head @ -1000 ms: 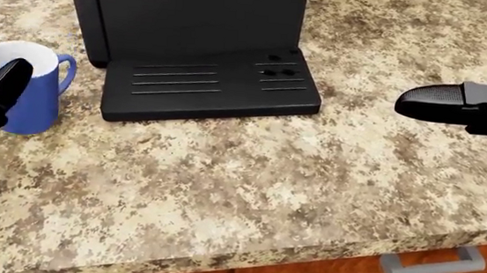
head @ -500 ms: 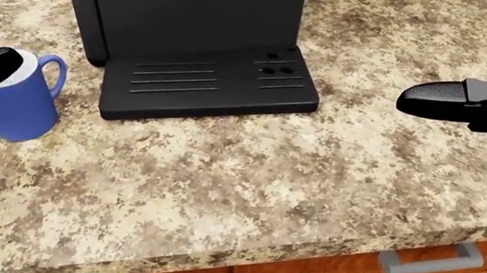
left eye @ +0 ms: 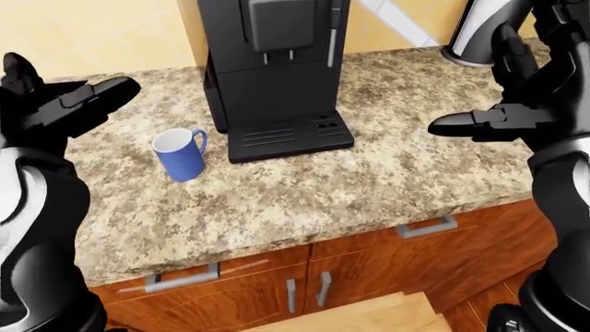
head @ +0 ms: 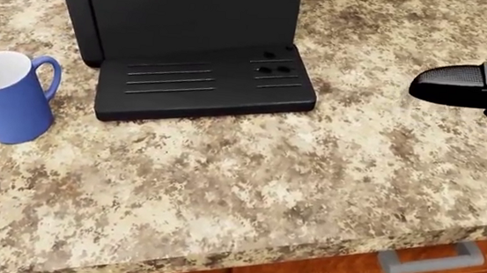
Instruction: Pick the mug from under the coffee machine dispenser and place it on the counter.
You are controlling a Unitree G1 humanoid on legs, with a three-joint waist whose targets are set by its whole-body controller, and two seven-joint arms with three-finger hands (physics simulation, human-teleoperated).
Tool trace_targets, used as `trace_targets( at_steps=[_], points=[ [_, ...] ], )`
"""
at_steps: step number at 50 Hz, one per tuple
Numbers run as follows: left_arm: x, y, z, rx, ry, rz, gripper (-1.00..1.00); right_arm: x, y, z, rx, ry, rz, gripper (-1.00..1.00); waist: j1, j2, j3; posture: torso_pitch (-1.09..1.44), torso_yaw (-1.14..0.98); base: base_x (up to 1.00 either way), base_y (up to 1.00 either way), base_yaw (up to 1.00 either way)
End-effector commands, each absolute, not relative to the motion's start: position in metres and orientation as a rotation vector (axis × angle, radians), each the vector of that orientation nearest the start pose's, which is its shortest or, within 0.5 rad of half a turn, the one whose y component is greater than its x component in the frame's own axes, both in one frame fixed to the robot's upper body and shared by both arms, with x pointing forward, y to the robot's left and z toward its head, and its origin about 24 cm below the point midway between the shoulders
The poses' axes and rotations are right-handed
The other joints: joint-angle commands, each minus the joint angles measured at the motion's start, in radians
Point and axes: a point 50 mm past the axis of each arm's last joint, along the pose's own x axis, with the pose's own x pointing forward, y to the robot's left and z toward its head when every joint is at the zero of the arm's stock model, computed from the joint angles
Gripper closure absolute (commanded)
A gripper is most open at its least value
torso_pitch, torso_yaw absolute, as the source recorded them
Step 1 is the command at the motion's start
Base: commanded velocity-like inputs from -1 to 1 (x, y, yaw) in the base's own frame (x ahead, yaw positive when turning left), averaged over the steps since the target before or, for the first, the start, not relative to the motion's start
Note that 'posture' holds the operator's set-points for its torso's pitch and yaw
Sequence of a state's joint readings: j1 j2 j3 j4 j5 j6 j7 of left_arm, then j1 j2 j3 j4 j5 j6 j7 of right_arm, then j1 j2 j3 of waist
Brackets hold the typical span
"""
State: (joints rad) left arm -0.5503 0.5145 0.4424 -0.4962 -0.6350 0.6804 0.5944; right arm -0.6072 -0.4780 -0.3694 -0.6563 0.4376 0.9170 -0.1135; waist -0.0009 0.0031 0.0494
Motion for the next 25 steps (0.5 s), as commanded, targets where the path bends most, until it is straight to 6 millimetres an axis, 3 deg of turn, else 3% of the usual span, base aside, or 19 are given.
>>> trace_targets(
  at_steps=[1,25],
  points=[
    [0.245,0.259,0.298,-0.189,-0.529,0.489,-1.00,0.246,-0.216,0.304,-0.090,-0.502,-0.087,-1.00,-0.001,0.003,-0.022,0.00,0.00,0.00,0.00,0.00],
    [0.202,0.242,0.355,-0.131,-0.646,0.393,-1.00,0.229,-0.233,0.346,-0.099,-0.588,-0.129,-1.00,-0.002,0.007,-0.001,0.00,0.00,0.00,0.00,0.00]
  ],
)
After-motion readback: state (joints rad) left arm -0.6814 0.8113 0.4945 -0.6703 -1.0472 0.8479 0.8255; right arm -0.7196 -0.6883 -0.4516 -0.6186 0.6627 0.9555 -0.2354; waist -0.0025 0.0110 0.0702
